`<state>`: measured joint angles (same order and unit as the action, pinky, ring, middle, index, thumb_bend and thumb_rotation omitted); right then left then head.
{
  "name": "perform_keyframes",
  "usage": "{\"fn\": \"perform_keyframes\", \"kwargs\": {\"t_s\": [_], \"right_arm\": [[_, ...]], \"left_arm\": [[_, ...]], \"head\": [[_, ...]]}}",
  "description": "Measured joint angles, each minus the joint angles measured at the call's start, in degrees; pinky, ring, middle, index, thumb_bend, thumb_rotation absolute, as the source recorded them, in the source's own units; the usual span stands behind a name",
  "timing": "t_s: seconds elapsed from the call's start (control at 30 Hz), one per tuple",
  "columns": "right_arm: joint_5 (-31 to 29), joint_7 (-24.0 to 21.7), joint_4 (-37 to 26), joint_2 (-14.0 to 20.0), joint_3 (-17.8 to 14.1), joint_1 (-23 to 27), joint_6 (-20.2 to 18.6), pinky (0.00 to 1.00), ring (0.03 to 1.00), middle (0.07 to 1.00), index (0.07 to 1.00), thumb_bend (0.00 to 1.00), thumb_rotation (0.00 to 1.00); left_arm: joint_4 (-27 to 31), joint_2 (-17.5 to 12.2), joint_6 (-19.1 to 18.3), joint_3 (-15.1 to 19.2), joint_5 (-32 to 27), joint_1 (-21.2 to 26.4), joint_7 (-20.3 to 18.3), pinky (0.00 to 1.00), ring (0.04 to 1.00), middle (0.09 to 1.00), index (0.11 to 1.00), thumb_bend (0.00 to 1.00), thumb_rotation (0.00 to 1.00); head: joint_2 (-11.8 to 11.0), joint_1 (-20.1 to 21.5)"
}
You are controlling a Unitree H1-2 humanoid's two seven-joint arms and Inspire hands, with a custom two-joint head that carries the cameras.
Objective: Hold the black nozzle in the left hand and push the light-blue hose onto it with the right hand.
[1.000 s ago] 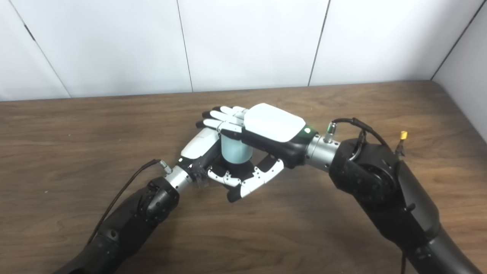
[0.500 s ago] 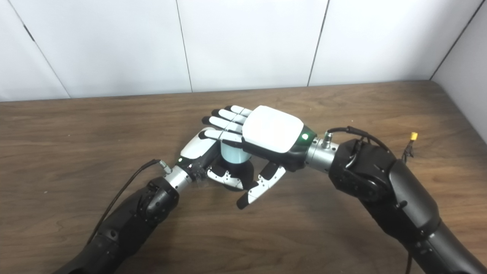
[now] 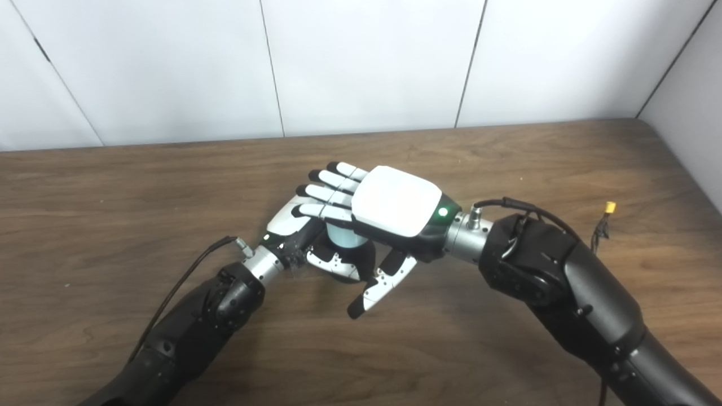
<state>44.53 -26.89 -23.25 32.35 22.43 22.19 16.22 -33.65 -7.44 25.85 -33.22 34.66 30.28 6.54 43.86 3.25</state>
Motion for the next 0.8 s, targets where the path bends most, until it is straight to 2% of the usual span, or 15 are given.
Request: {"fn": "perform_keyframes", "kwargs": {"t_s": [0.2, 0.33, 0.4, 0.47, 0.5, 0.53, 0.6, 0.67, 0.73, 0.8], "right_arm": [[0.04, 0.0, -0.1, -0.07, 0.16, 0.03, -0.23, 0.97, 1.0, 0.983, 0.939, 0.81, 0.86], [-0.44, 0.41, -0.19, -0.81, -0.89, -0.63, -0.91, 0.97, 1.0, 0.994, 0.961, 0.71, 0.76], [-1.79, 1.37, -0.19, -2.5, -2.81, -1.9, -2.72, 0.92, 0.998, 0.999, 0.992, 0.64, 0.66], [-5.45, 2.46, 0.13, -6.03, -5.91, -3.76, -4.93, 0.85, 0.987, 1.0, 0.999, 0.59, 0.57], [-7.64, 3.23, 0.63, -8.47, -7.6, -4.6, -6.28, 0.82, 0.976, 1.0, 1.0, 0.6, 0.57], [-10.23, 4.34, 1.7, -10.91, -9.84, -5.05, -7.56, 0.82, 0.968, 1.0, 1.0, 0.61, 0.53], [-16.68, 6.97, 3.97, -15.85, -15.6, -5.08, -11.47, 0.79, 0.947, 0.999, 1.0, 0.64, 0.49], [-22.0, 9.35, 4.4, -19.98, -21.8, -4.2, -17.0, 0.73, 0.895, 0.982, 1.0, 0.62, 0.44], [-26.04, 11.36, 4.34, -22.16, -26.32, -2.28, -22.15, 0.71, 0.856, 0.959, 1.0, 0.58, 0.4], [-29.65, 12.28, 4.13, -22.88, -29.32, -0.44, -26.38, 0.7, 0.841, 0.961, 1.0, 0.58, 0.39]], "left_arm": [[0.0, -0.02, 0.0, 0.0, 0.0, -0.01, 0.04, 0.34, 0.433, 0.45, 0.499, 0.51, 0.0], [0.0, -0.01, 0.0, -0.02, 0.0, 0.01, 0.03, 0.34, 0.435, 0.448, 0.498, 0.51, 0.0], [0.01, 0.03, 0.0, -0.03, 0.0, 0.03, 0.01, 0.34, 0.43, 0.442, 0.5, 0.5, 0.0], [0.02, 0.06, 0.0, -0.04, 0.0, 0.07, -0.02, 0.33, 0.429, 0.438, 0.5, 0.5, 0.0], [0.01, 0.06, 0.0, -0.04, 0.0, 0.07, -0.03, 0.33, 0.429, 0.436, 0.5, 0.5, 0.0], [0.01, 0.06, 0.0, -0.04, 0.0, 0.08, -0.03, 0.33, 0.428, 0.436, 0.501, 0.5, 0.0], [0.01, 0.1, 0.0, -0.04, 0.0, 0.11, -0.08, 0.33, 0.426, 0.435, 0.502, 0.5, 0.0], [0.01, 0.27, 0.0, -0.07, 0.0, 0.17, -0.21, 0.32, 0.423, 0.435, 0.501, 0.5, 0.0], [0.01, 0.27, 0.0, -0.08, 0.01, 0.18, -0.21, 0.32, 0.423, 0.435, 0.501, 0.5, 0.0], [0.01, 0.27, 0.0, -0.09, 0.01, 0.18, -0.22, 0.32, 0.423, 0.438, 0.501, 0.5, 0.0]], "head": [[0.09, 0.0], [-0.17, 0.0], [-0.35, 0.26], [-0.61, 0.35], [-0.62, 0.35], [-0.62, 0.35], [-0.7, 0.18], [-0.7, 0.18], [-0.7, 0.18], [-0.79, 0.09]]}}
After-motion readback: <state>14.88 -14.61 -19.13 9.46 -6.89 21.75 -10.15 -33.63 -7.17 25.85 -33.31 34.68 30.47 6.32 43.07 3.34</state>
